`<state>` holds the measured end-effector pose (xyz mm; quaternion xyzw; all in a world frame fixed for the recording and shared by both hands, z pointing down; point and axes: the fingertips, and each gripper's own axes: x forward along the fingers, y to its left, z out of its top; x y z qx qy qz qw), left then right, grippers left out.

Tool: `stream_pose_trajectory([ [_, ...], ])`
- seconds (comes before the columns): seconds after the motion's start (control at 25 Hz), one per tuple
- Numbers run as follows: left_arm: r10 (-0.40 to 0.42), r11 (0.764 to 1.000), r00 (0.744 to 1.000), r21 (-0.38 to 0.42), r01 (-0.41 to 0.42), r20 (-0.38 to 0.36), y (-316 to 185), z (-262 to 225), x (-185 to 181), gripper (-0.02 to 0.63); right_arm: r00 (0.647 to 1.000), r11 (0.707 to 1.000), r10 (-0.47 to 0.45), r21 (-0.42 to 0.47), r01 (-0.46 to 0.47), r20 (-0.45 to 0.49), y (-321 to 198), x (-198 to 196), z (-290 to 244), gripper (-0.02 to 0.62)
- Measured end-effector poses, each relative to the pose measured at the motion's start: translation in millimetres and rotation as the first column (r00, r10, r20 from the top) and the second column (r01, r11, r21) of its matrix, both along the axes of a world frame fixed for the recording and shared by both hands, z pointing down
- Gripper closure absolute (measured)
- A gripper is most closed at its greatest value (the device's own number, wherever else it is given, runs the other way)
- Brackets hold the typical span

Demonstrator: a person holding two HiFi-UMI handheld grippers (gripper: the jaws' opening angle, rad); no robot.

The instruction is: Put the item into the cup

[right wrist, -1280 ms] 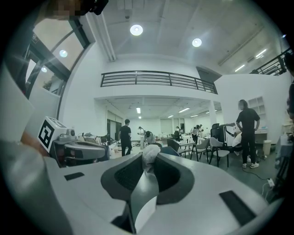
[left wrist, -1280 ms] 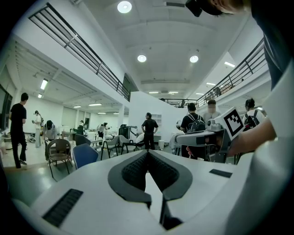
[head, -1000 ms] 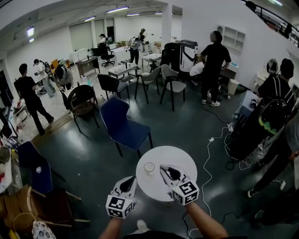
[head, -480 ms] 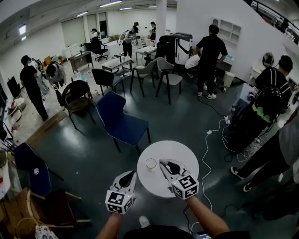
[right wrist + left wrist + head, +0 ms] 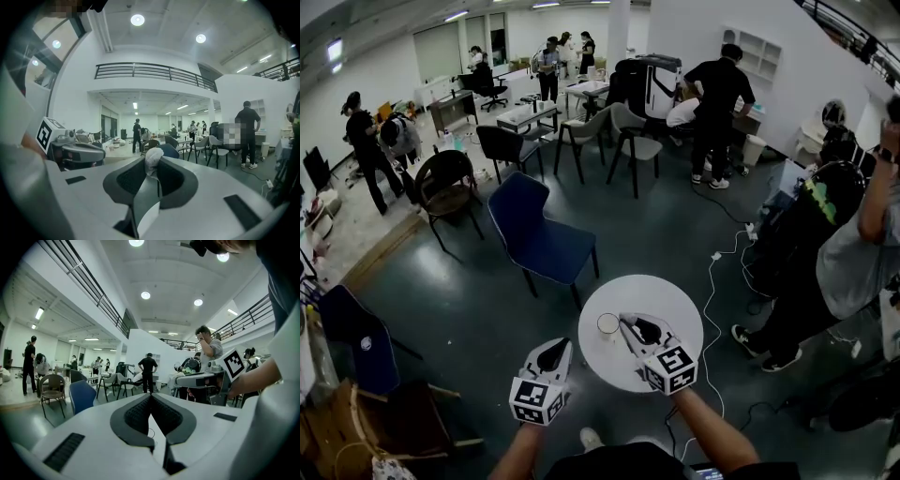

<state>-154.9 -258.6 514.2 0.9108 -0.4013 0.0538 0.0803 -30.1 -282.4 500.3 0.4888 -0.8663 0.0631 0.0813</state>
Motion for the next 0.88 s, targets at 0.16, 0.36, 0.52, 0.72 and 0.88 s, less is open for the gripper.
stream_pose_trajectory([
  [0.16, -0.004, 1.0, 1.0, -0.025, 0.004, 0.0, -11, 10, -6, 0.591, 1.0, 1.0, 0.01, -0.008, -0.01, 0.005, -12, -6, 5, 0.517],
  [0.36, -0.002, 0.999, 1.0, -0.043, 0.002, 0.001, -21, 20, -11, 0.591, 1.0, 1.0, 0.007, -0.028, -0.007, -0.014, -23, -11, 17, 0.517],
  [0.52, -0.003, 0.998, 1.0, -0.058, 0.003, 0.005, -28, 26, -6, 0.591, 0.999, 0.999, 0.013, -0.047, -0.015, -0.03, -36, 1, 25, 0.517],
  [0.72, -0.027, 0.997, 1.0, -0.067, 0.027, 0.009, -38, 34, -2, 0.591, 0.999, 0.998, -0.002, -0.063, -0.001, -0.048, -49, 11, 37, 0.517],
  [0.88, -0.047, 0.996, 0.999, -0.074, 0.048, 0.011, -51, 39, 5, 0.591, 0.997, 0.996, -0.029, -0.087, 0.023, -0.067, -67, 20, 52, 0.517],
])
